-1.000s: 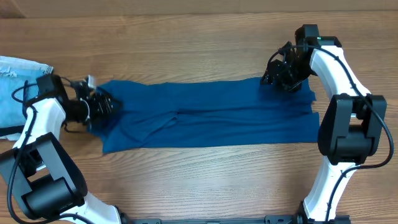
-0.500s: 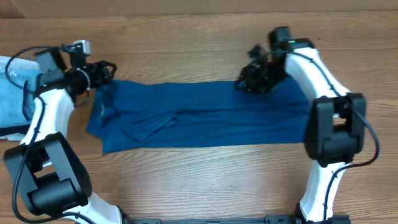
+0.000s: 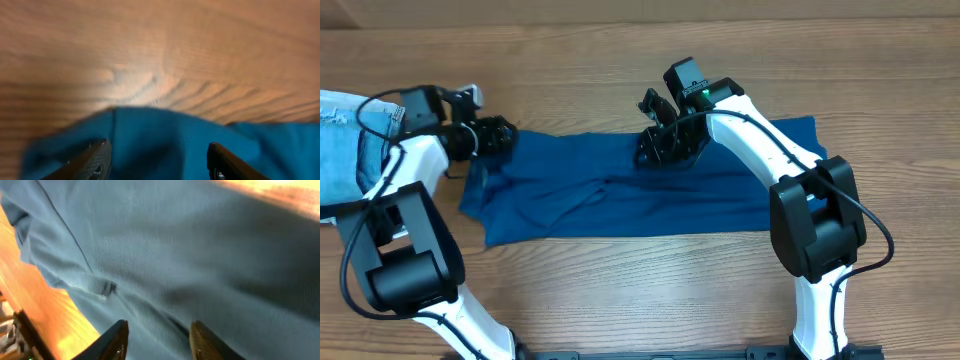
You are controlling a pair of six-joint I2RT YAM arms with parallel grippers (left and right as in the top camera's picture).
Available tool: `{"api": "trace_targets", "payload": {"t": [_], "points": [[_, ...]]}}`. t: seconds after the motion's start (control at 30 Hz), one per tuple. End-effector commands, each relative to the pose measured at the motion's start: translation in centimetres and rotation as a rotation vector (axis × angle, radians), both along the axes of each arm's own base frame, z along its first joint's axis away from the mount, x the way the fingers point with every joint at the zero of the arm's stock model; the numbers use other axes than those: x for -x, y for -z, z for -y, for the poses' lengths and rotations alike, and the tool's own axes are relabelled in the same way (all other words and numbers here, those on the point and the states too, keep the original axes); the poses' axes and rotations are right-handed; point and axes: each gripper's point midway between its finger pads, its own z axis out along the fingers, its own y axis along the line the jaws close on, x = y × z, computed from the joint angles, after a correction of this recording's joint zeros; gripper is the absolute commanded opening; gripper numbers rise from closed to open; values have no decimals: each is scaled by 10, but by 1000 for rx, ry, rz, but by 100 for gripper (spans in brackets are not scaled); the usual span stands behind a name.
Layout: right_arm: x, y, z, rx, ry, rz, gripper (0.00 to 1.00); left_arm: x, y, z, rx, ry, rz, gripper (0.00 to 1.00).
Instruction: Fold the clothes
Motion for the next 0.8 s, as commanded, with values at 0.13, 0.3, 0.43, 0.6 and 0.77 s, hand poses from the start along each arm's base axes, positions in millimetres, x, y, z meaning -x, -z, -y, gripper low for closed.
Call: {"api": "trace_targets", "payload": {"t": [0.13,0.3,0.43,0.6,0.77], "points": [[-41,-1,16,113,222,91,24,-36,-90,-10,109,64,189,65],[-38,47,62,346,281,51,13,-23,-109,-3,112,100,111,66],[-37,67,92,433,320,3,15,0,-95,18,142,157,3,63],[-39,85,130,463,399,-79,15,18,-59,88,29,361,-93,58],[-38,86,166,485,468,-142,15,32,0,113,-185,388,-186,61]]}}
